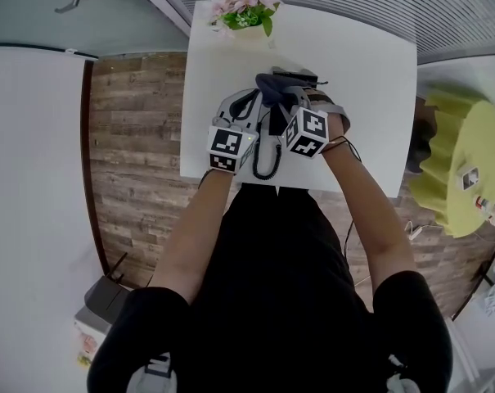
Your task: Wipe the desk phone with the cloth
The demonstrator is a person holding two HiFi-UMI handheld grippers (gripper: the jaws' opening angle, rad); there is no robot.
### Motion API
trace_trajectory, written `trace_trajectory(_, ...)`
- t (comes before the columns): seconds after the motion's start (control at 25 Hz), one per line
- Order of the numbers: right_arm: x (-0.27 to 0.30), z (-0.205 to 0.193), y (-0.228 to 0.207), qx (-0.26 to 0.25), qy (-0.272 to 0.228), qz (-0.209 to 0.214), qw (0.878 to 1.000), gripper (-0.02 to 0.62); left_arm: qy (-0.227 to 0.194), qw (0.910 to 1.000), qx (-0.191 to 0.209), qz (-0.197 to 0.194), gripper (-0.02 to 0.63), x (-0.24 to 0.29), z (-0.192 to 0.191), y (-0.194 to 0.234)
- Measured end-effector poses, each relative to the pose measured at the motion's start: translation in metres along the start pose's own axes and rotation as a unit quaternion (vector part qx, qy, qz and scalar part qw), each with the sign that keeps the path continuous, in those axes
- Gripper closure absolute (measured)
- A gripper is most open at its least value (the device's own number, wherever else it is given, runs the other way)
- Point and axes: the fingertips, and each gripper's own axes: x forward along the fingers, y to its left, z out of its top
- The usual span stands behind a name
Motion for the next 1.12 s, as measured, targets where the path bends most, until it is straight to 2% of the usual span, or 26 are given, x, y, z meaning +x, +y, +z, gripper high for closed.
trace_trajectory(0.8, 0.002, -0.022, 0.102, -0.008, 0.008, 0.076, 0.997, 0.534, 0.053, 0.9984, -0.017, 0.014, 0.597, -0.029, -0.071, -0.036)
trace_trajectory(1.0, 0.001, -0.025, 0.115, 0.002, 0.001, 0.093, 0.996, 0.534, 0.041, 0.9983, -0.034, 0.021, 0.597, -0.036, -0.067, -0.039)
trace_trajectory(1.12, -0.011, -0.024, 0.114, 0.04, -0.023, 0.094, 0.995, 0.534, 0.028, 0.9986, -0.037, 0.025, 0.597, -0.045, -0.055, -0.044)
